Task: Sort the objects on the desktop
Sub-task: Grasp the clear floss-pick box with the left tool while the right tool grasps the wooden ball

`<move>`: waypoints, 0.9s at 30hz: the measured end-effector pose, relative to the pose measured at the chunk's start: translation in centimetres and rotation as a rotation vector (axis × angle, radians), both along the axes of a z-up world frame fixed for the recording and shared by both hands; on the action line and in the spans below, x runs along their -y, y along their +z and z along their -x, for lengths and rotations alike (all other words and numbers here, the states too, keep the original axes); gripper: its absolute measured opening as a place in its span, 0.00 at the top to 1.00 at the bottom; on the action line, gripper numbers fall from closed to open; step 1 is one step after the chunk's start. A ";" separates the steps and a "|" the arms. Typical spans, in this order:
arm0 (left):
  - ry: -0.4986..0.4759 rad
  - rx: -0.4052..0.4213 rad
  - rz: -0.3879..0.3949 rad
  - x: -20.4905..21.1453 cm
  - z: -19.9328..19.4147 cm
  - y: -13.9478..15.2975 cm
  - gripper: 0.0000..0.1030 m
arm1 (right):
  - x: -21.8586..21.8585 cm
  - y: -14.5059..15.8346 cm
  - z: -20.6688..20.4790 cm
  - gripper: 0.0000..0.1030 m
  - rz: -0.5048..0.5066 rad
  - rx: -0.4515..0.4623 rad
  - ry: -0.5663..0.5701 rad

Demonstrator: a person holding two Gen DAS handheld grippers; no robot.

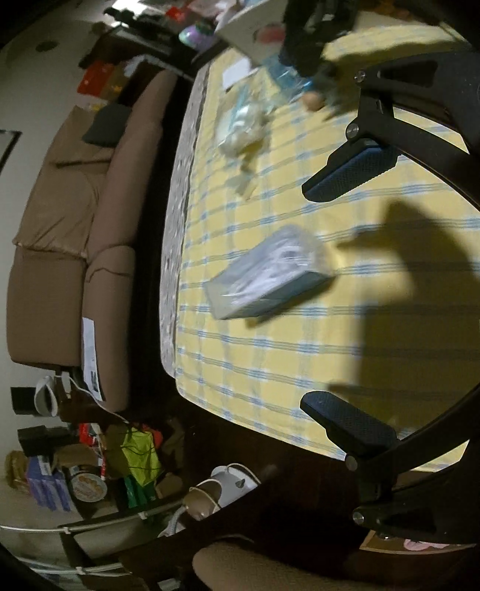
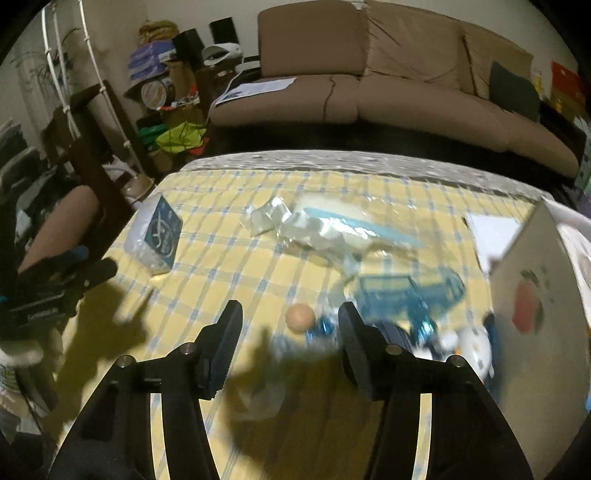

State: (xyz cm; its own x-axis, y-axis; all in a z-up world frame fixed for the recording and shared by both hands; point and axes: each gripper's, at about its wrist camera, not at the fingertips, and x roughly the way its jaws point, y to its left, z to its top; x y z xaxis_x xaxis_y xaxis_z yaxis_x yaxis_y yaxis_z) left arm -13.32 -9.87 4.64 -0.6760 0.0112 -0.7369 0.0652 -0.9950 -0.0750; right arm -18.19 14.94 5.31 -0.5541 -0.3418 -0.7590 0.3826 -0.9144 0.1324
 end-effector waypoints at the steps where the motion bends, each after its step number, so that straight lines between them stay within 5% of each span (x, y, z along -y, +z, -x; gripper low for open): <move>1: 0.000 0.000 0.001 -0.1 0.6 -0.1 0.01 | 0.2 -0.4 0.4 0.46 -0.007 0.003 0.008; 3: 0.000 0.007 0.017 -0.8 2.1 -0.6 0.01 | 0.8 -1.2 1.0 0.46 -0.031 0.005 0.030; 6: 0.040 0.055 0.075 -1.4 4.0 -1.9 0.14 | 1.6 -2.5 1.4 0.50 -0.072 0.008 0.059; 8: 0.047 0.085 0.076 -1.5 4.7 -2.6 0.31 | 2.0 -3.4 1.8 0.51 -0.095 0.019 0.068; 10: 0.024 0.100 0.047 -1.3 5.0 -3.3 0.67 | 2.3 -4.0 1.9 0.51 -0.106 0.021 0.077; 11: 0.015 0.108 0.040 -1.2 5.0 -3.6 0.71 | 2.4 -4.2 1.9 0.52 -0.114 0.019 0.084; 16: -0.022 0.086 0.010 -0.6 3.7 -3.9 0.72 | 2.8 -4.9 1.6 0.73 -0.151 0.008 0.108; 27: -0.079 0.065 -0.098 0.7 -2.3 -0.8 0.72 | 1.1 -0.3 -2.1 0.78 -0.028 -0.026 0.109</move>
State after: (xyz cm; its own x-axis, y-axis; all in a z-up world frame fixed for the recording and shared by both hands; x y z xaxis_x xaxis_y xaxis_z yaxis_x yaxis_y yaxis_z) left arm -11.04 -10.52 3.85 -0.6211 0.1369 -0.7717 -0.0051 -0.9853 -0.1707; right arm -16.11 13.87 5.03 -0.5342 -0.3797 -0.7553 0.4830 -0.8703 0.0959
